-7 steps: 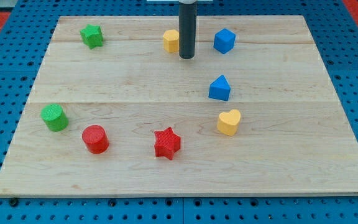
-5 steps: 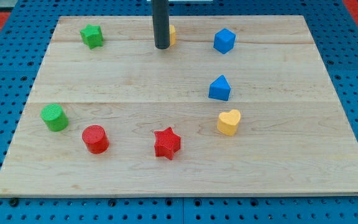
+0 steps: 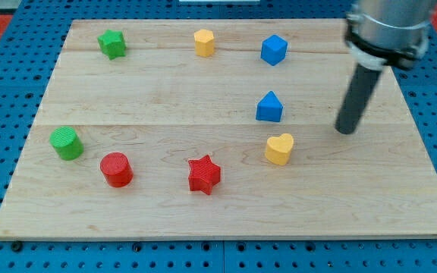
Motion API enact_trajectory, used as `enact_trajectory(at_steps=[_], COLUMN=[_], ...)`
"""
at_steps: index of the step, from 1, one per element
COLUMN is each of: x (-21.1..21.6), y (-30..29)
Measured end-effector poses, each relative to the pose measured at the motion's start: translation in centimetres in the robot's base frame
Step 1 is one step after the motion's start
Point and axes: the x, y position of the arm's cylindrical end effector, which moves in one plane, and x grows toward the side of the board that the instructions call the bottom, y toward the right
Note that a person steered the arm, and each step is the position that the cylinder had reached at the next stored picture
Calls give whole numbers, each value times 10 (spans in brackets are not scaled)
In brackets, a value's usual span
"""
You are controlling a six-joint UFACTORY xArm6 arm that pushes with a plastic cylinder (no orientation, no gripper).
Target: Push the yellow heart right to the yellow hexagon
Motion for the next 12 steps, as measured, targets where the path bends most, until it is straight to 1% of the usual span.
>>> enact_trajectory(at_steps=[1,2,3,4,5,6,7,8,10,11,12], x=[56,28,17,29,4,-2,-49,-86,-154,-92,-104], y=[-75,-143,-162,-122,-89,-164,-203,-235,-185,-171,-146])
